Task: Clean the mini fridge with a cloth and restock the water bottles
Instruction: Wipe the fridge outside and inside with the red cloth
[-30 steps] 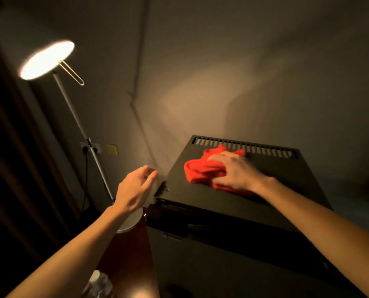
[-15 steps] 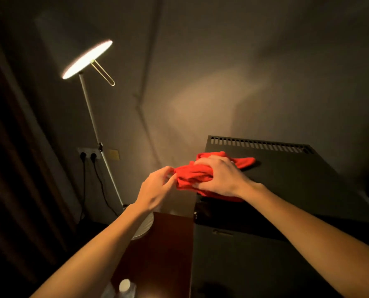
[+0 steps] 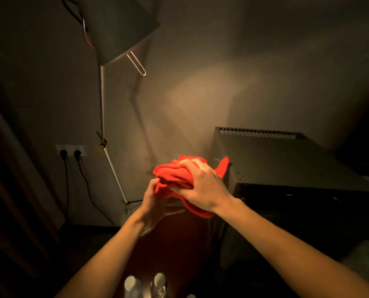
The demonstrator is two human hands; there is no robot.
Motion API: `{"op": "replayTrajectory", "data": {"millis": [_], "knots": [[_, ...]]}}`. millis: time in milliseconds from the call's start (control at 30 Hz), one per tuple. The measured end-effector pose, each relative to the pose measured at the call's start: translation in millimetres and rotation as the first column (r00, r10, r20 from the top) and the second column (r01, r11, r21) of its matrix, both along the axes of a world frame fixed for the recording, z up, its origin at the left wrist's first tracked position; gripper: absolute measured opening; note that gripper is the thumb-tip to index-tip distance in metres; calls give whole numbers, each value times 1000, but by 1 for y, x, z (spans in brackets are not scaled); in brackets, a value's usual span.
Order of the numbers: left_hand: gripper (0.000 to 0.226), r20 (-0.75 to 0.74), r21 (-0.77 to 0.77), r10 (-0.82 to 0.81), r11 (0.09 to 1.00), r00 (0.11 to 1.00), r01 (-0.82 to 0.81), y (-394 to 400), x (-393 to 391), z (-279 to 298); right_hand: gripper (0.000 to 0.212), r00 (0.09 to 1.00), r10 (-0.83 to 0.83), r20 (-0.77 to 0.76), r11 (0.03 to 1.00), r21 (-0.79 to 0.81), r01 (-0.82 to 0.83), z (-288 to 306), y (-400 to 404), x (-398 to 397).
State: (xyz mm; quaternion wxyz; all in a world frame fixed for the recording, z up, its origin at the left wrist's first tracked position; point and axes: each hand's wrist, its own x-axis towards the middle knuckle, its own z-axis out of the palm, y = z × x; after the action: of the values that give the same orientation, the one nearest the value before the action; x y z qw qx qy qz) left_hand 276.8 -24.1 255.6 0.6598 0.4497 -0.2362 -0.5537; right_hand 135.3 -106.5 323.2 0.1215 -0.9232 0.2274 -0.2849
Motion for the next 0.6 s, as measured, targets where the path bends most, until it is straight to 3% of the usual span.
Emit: {"op": "replayTrajectory", "data": {"millis": [133, 200, 300, 500, 600], "knots": [[60, -175, -122, -156, 983, 972, 136, 0, -6, -5, 67, 997, -51, -53, 993, 104, 56, -19, 10, 4], [48, -219, -127, -143, 985, 965, 117, -6, -11, -8, 68, 987, -71, -147, 996, 49, 79, -28, 9, 2], [31, -142, -59, -54, 997, 988, 46, -18, -16, -21, 65, 954, -83, -289, 995, -70, 65, -37, 4, -5], [63, -3, -31, 270, 962, 963, -270, -48, -34, -73, 60, 801, -290, -523, 884, -467, 15, -40, -15, -23], [17, -103, 78, 318, 947, 942, -311, -60, -49, -95, 48, 716, -354, -602, 838, -544, -44, -22, -34, -32]]}}
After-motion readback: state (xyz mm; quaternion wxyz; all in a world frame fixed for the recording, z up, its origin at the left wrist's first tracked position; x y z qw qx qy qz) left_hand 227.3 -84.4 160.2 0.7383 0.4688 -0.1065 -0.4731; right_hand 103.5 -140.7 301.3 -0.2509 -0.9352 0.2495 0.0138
